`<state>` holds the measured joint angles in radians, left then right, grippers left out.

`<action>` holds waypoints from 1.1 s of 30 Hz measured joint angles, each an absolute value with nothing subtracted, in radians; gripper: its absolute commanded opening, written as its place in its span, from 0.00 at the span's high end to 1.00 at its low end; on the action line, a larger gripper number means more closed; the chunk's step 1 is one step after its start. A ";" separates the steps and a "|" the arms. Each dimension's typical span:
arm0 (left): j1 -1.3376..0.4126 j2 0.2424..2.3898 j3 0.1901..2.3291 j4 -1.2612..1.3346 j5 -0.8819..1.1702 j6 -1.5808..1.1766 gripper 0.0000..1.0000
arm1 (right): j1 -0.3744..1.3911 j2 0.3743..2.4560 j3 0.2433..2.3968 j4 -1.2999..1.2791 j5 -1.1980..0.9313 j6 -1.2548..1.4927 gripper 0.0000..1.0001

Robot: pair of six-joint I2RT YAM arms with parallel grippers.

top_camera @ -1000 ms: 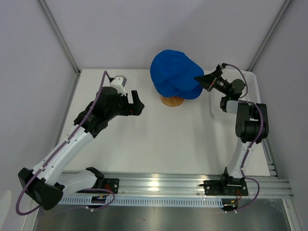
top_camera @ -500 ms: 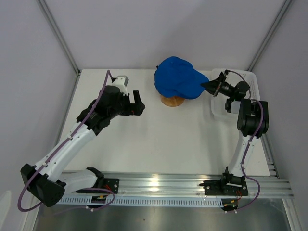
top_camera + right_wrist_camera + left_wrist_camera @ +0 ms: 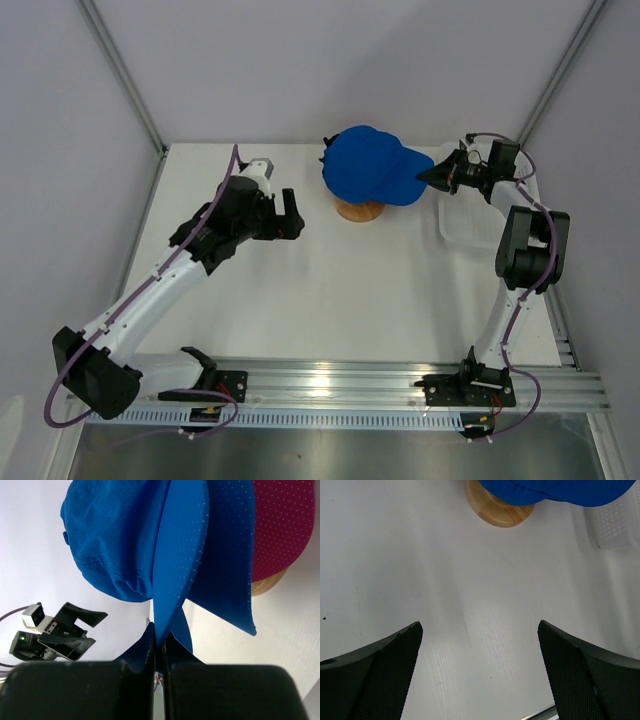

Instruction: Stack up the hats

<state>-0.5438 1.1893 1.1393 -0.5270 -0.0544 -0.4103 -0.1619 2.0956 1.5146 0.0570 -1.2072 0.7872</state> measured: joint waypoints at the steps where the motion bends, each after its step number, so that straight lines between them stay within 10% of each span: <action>1: -0.544 1.192 1.139 -0.527 -0.054 -0.410 0.01 | -0.163 2.086 1.520 0.021 -1.199 0.760 0.94; 20: -0.500 1.487 1.382 -0.287 -0.218 -0.511 0.01 | -0.158 2.061 1.618 -0.271 -1.053 0.542 0.25; 33: -0.366 1.805 1.641 -0.196 -0.171 -0.596 0.30 | -0.158 1.946 1.640 -0.312 -0.910 0.486 0.21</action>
